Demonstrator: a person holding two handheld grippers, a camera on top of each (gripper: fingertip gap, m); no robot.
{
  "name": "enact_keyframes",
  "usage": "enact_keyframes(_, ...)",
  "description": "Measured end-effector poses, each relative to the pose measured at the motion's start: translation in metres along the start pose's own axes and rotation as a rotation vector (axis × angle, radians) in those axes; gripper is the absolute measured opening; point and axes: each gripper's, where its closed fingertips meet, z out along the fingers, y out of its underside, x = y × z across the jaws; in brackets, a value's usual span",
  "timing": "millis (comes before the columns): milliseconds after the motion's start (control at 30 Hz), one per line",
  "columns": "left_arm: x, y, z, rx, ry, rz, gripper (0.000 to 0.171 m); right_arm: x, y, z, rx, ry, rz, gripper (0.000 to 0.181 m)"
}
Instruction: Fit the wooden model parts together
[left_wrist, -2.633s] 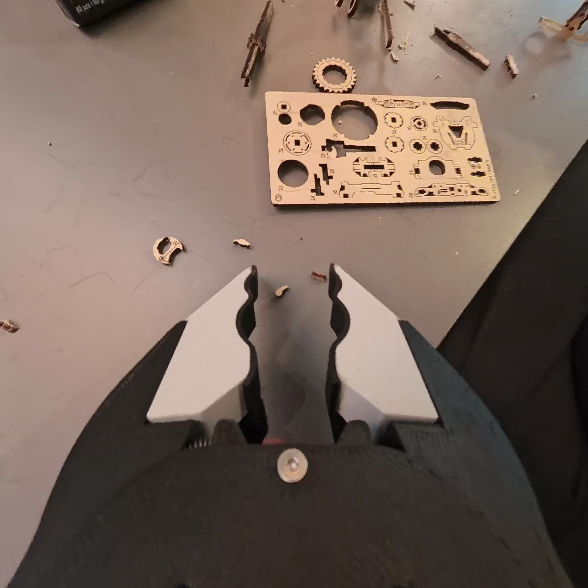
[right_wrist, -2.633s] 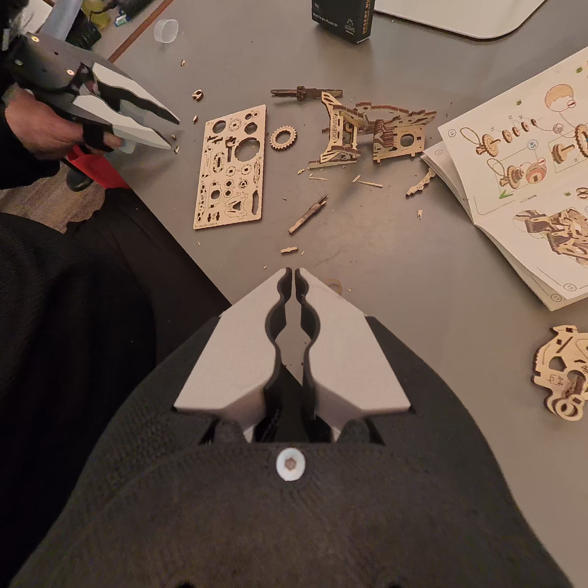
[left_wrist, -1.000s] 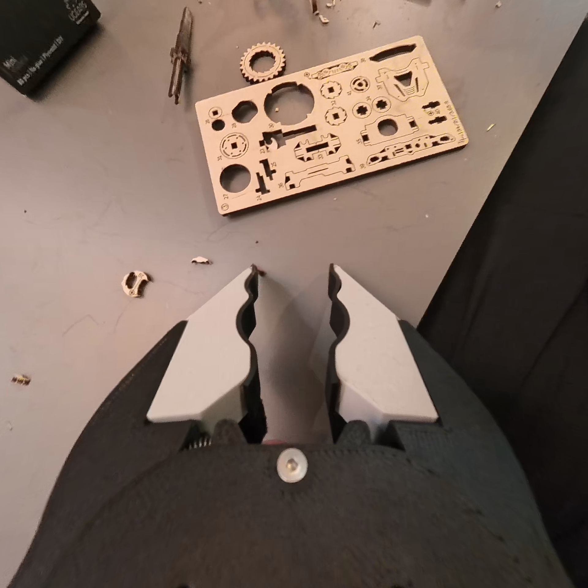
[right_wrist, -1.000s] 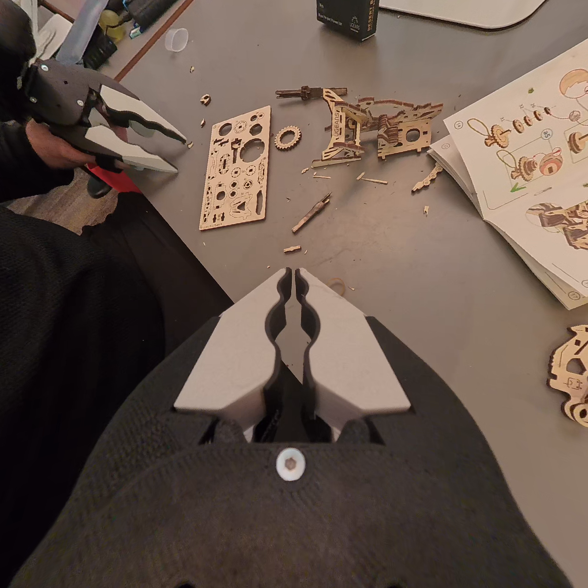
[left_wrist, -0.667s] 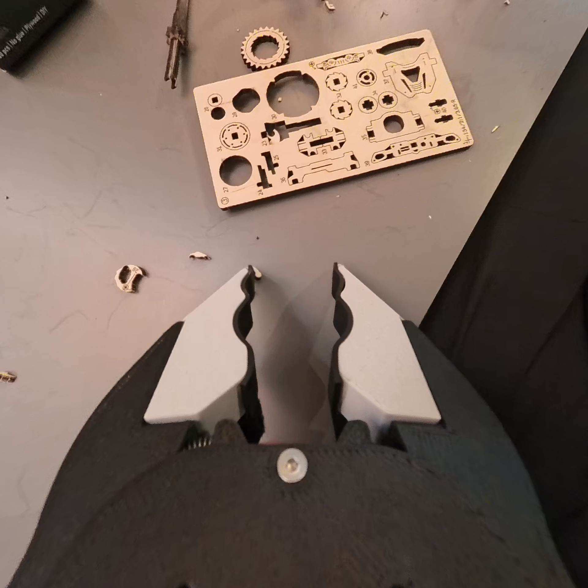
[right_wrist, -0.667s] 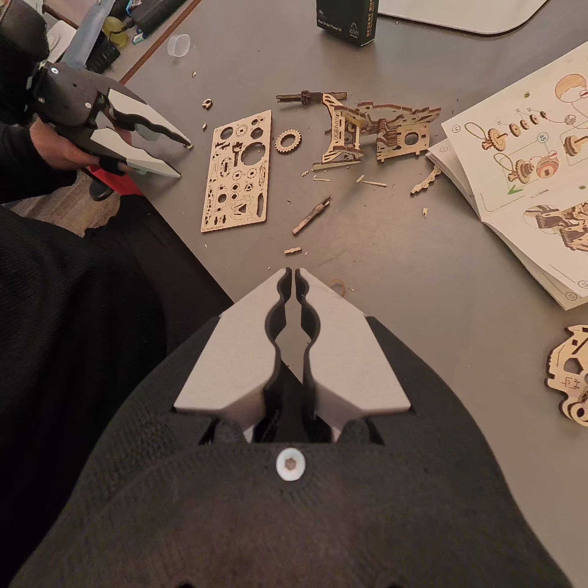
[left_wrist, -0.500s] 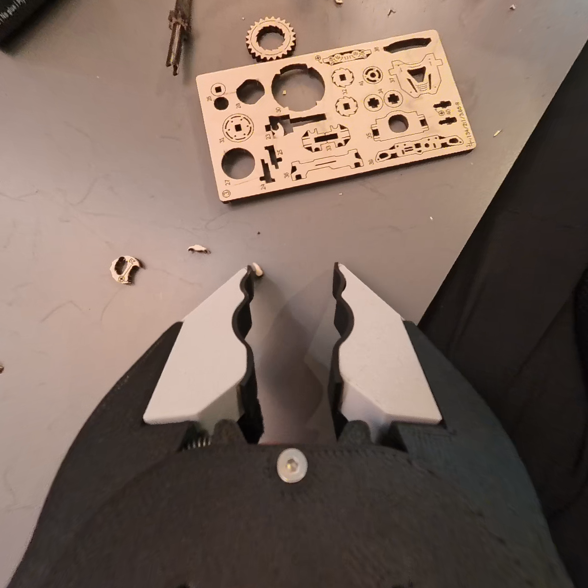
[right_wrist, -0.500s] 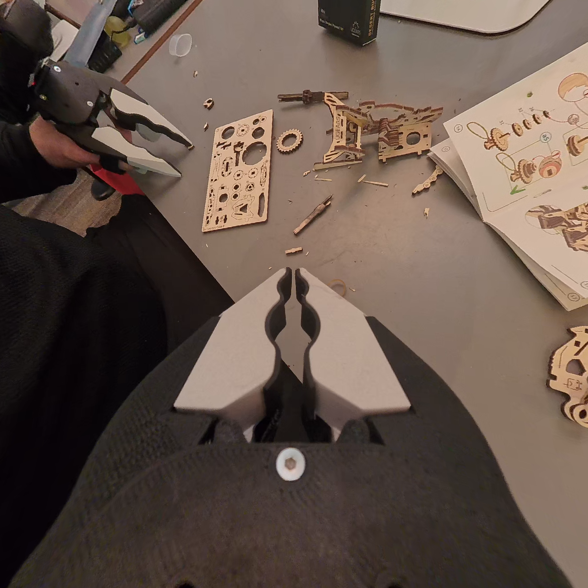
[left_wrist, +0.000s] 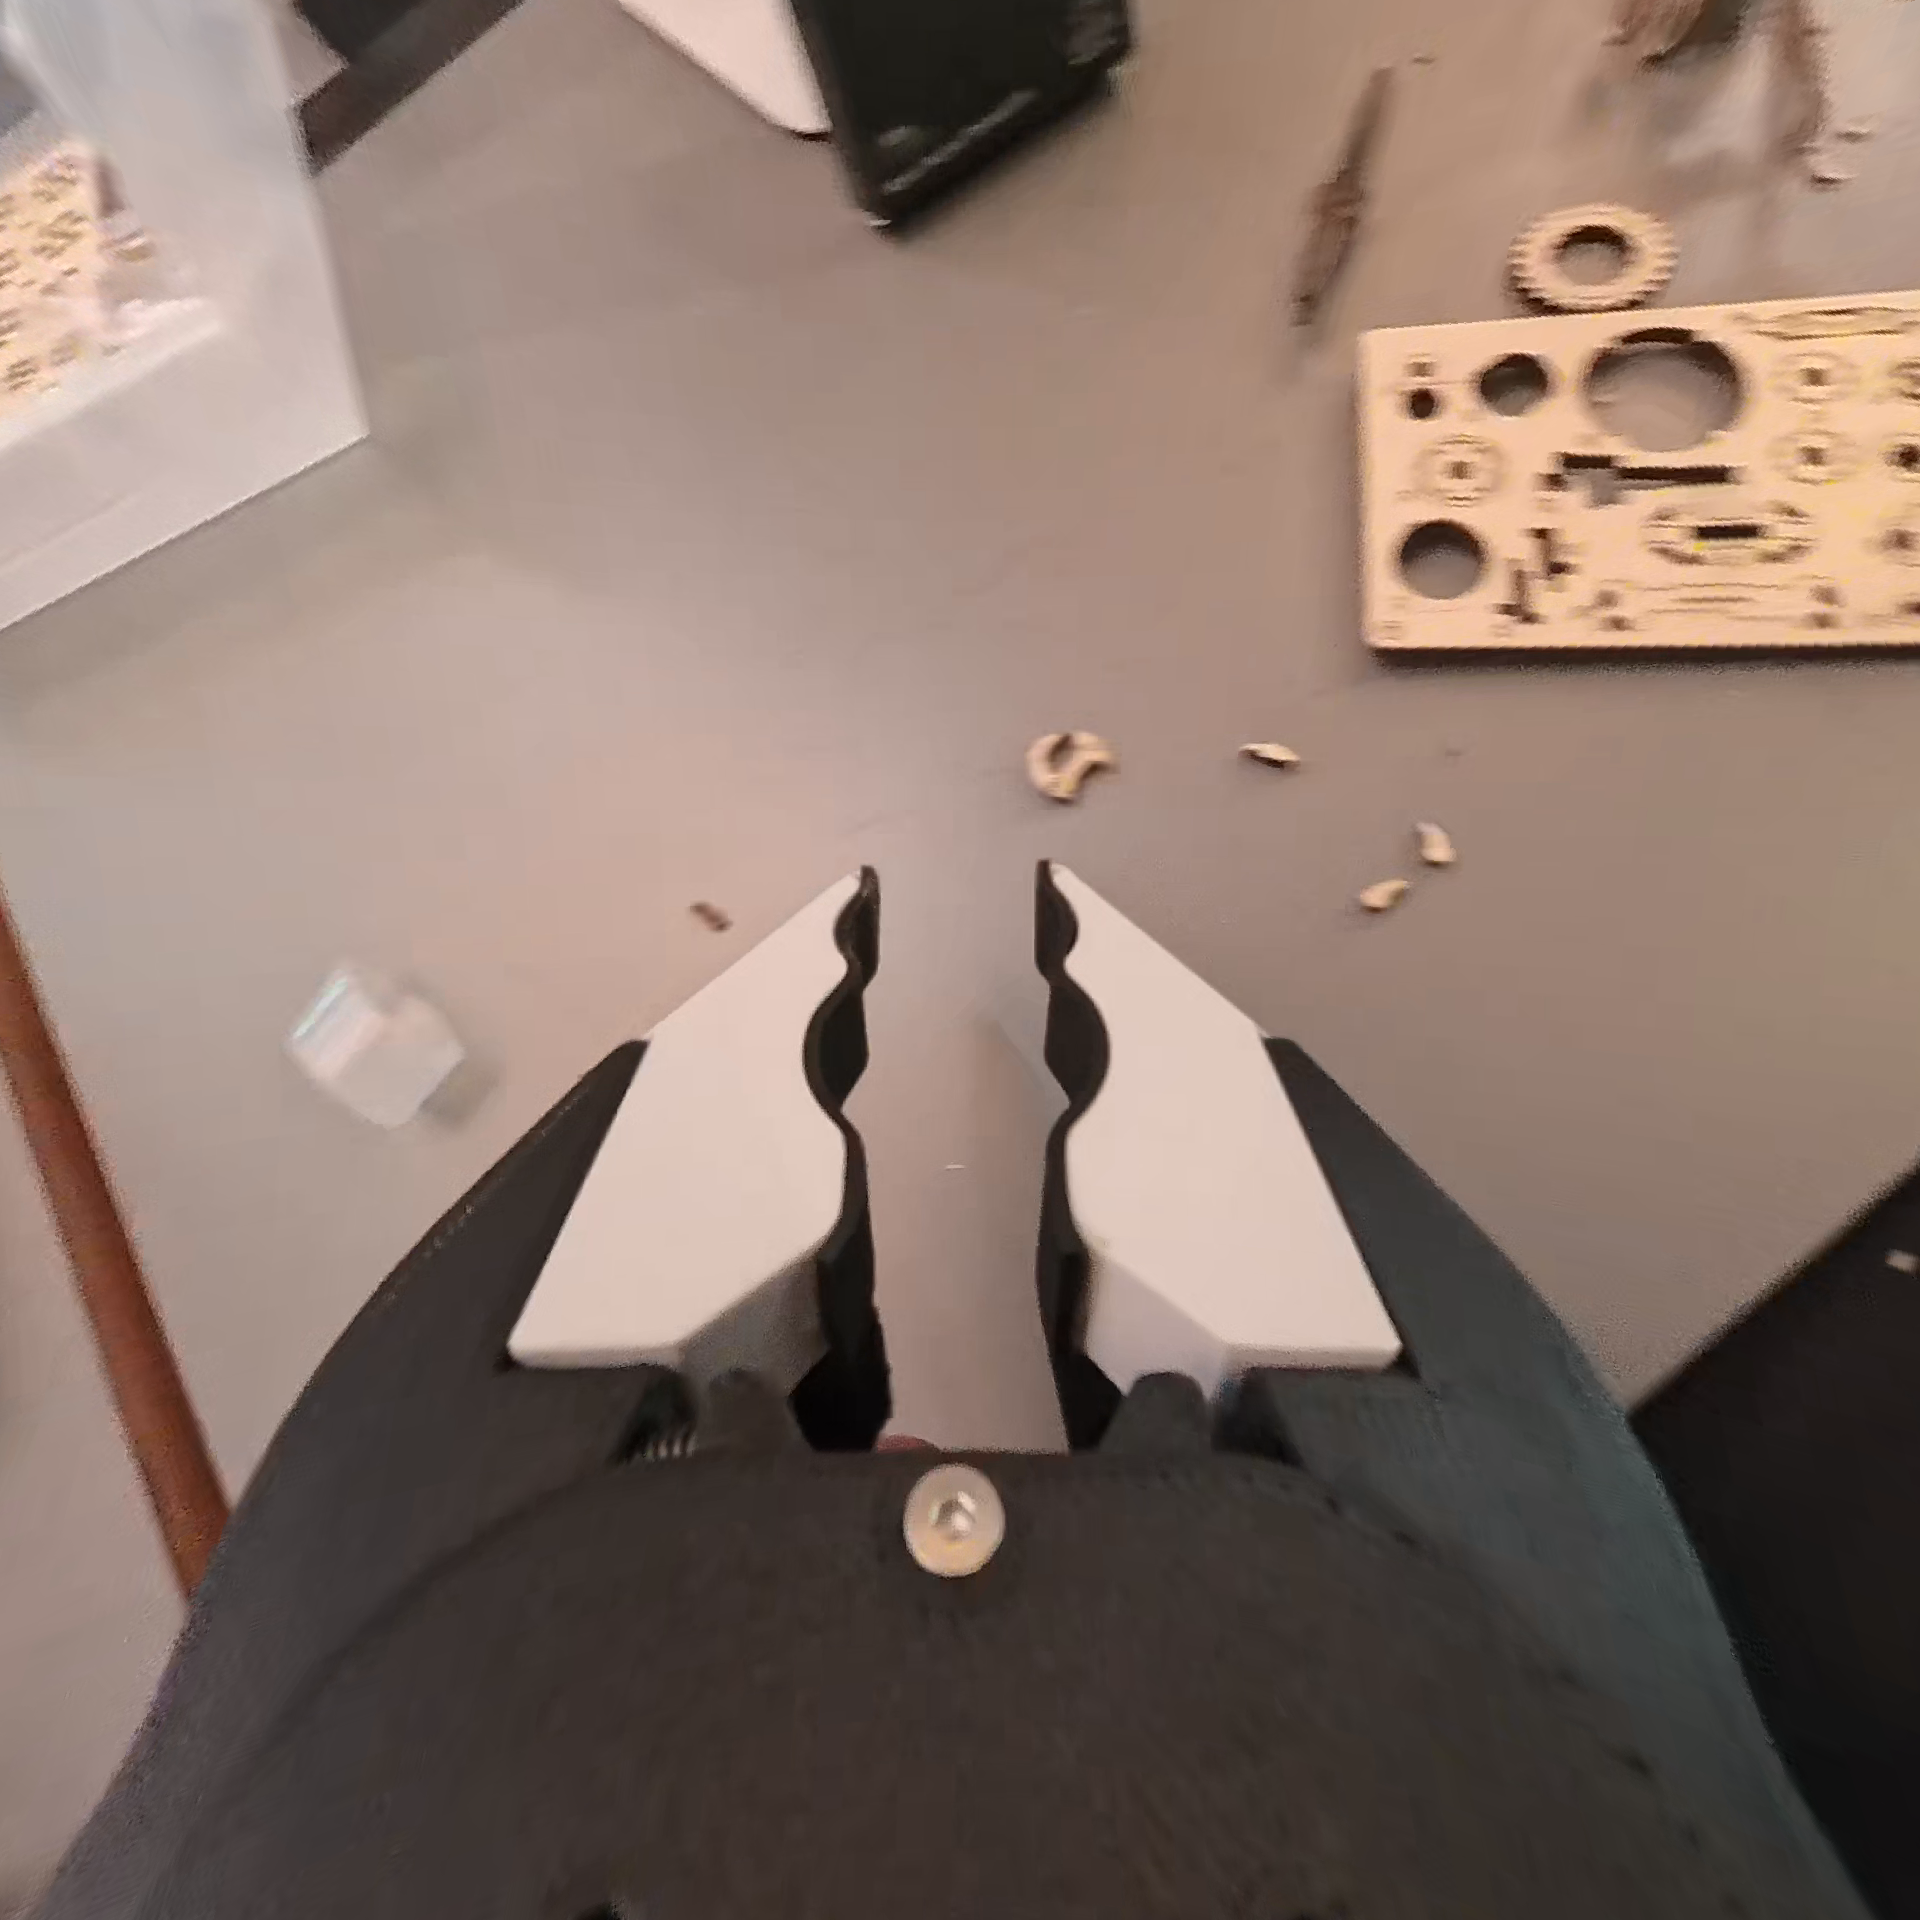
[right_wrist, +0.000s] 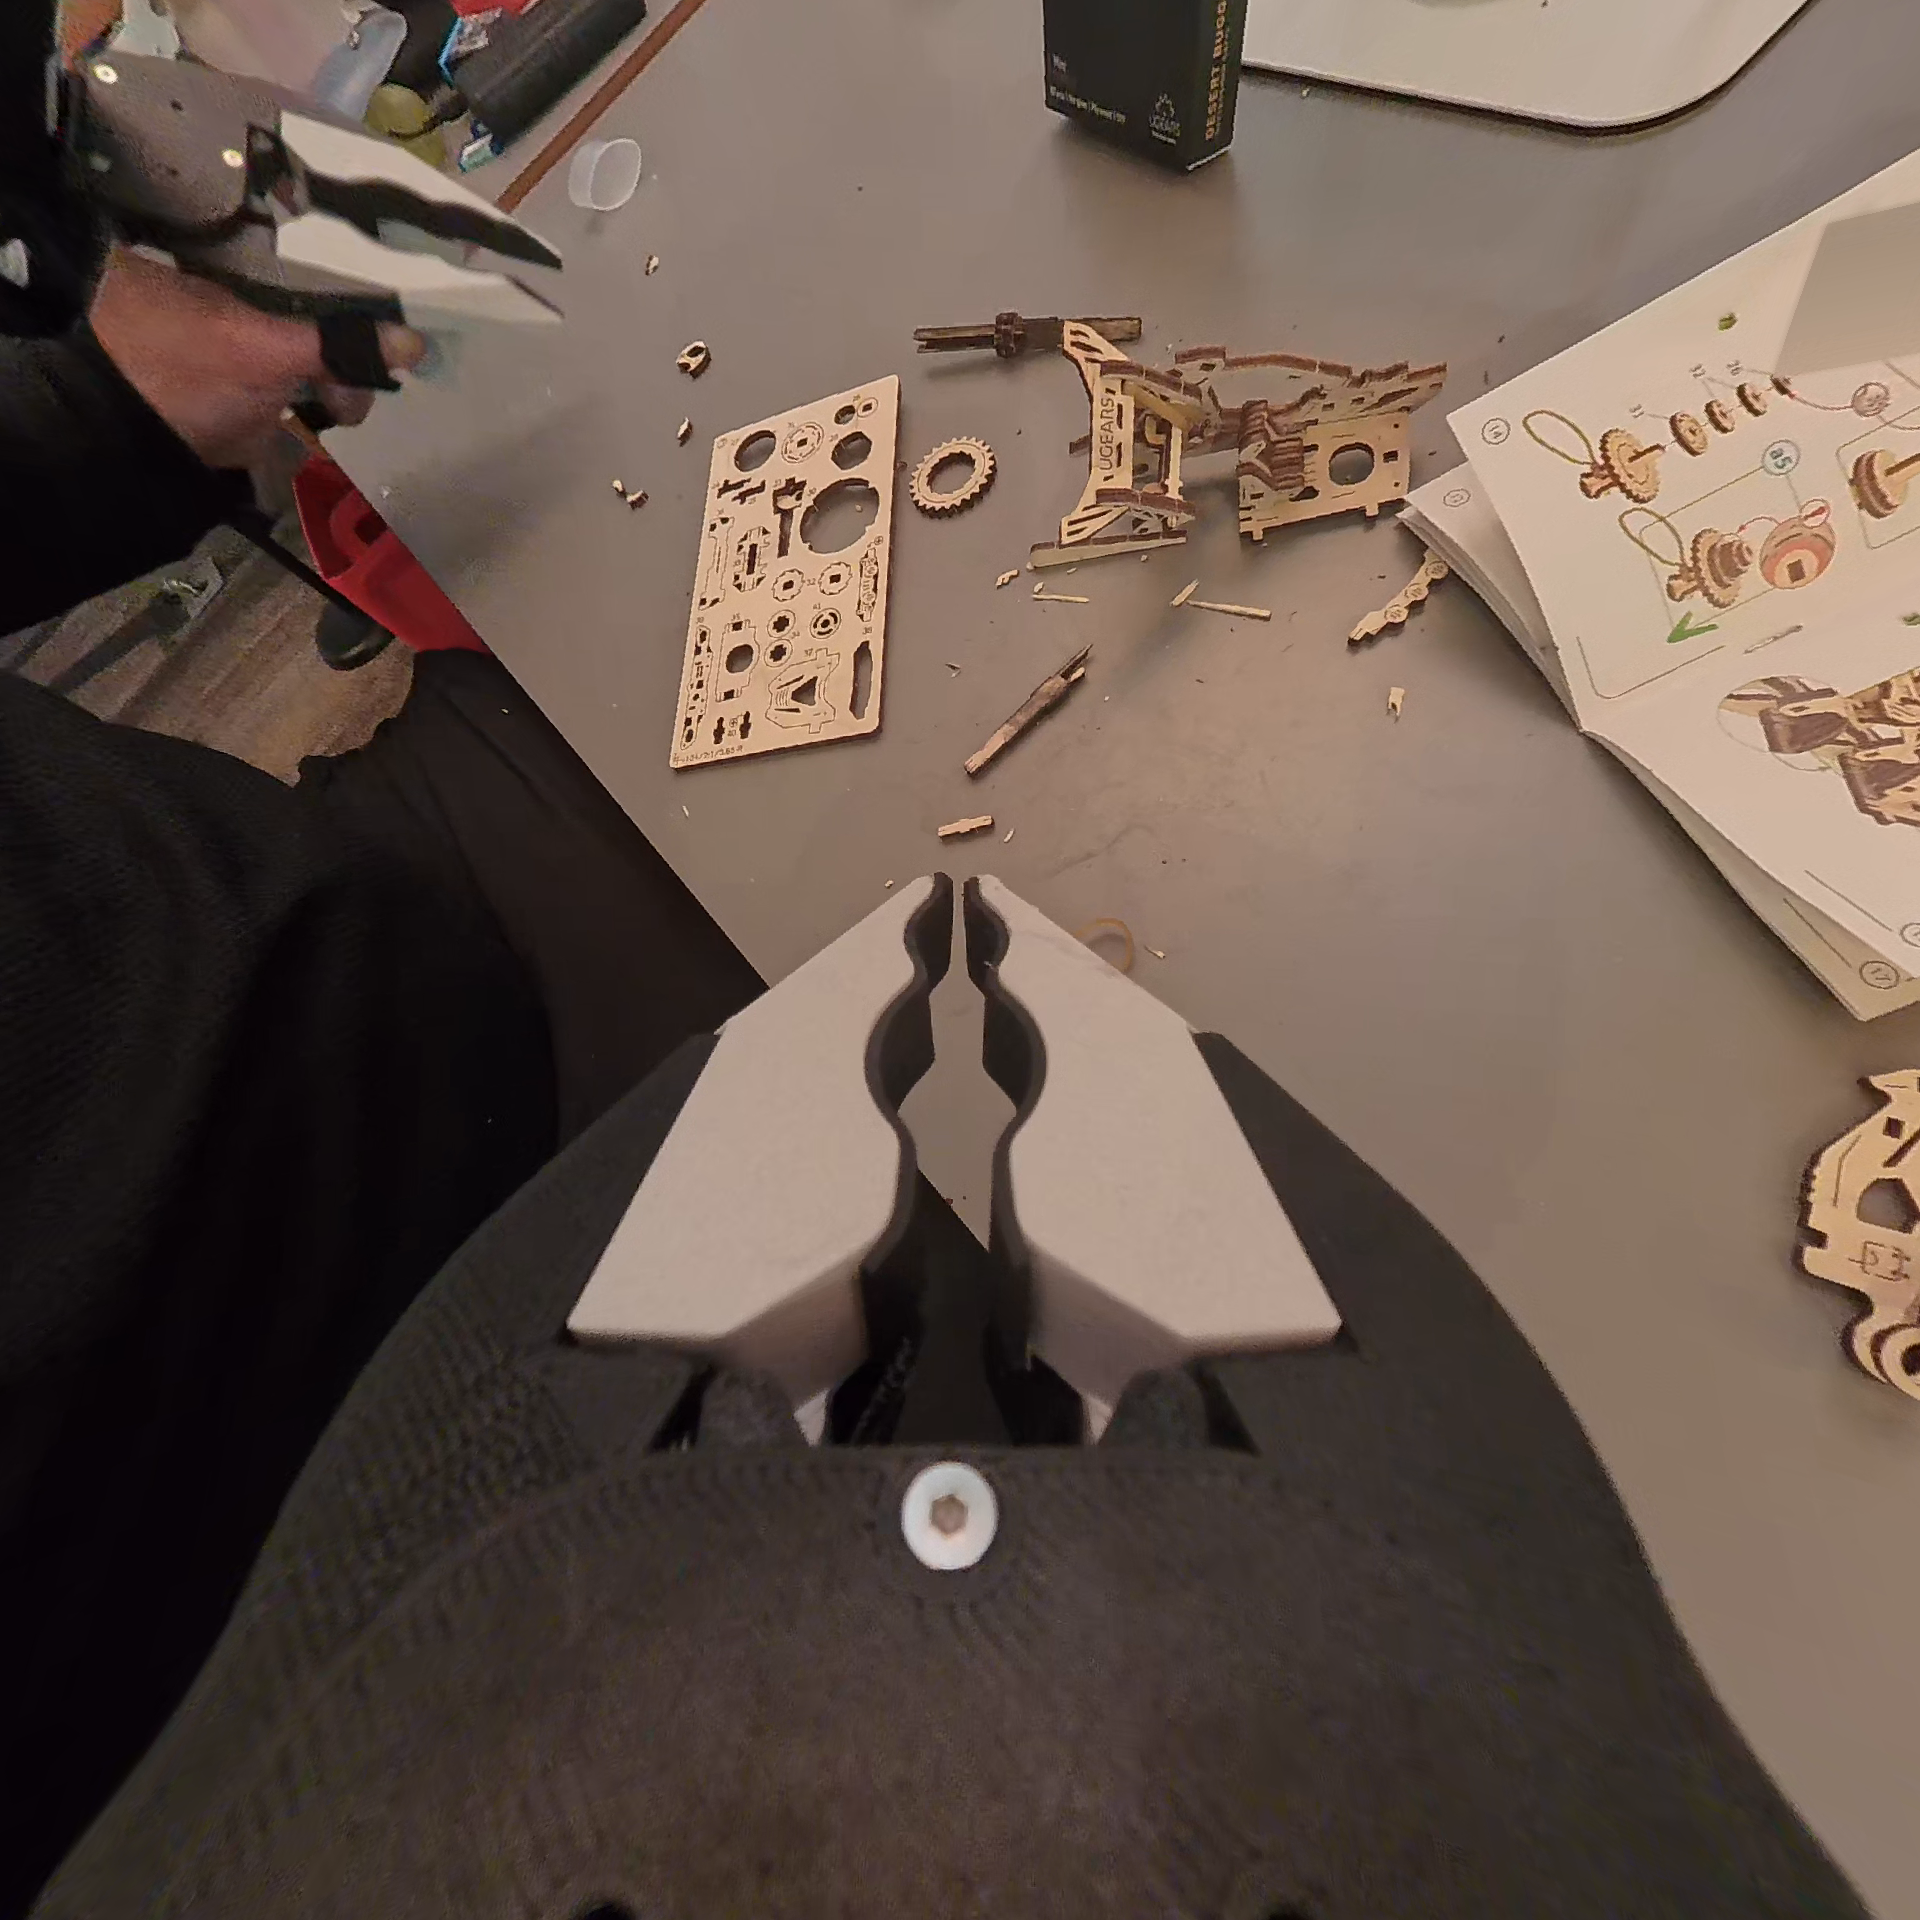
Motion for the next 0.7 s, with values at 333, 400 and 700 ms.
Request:
enact_keyframes(333,-0.057,0.027,0.041,-0.143,-0.109,-0.048,0.018,0.000,-0.001,0.000,-0.004,0.011,0.006,0.000)
enact_keyframes(400,-0.059,0.029,0.044,-0.153,-0.112,-0.065,0.014,0.001,-0.001,0.000,-0.003,0.012,0.010,0.000)
enact_keyframes(700,-0.064,0.030,0.045,-0.152,-0.128,-0.062,0.000,0.004,0.003,0.004,-0.007,0.000,0.025,0.000)
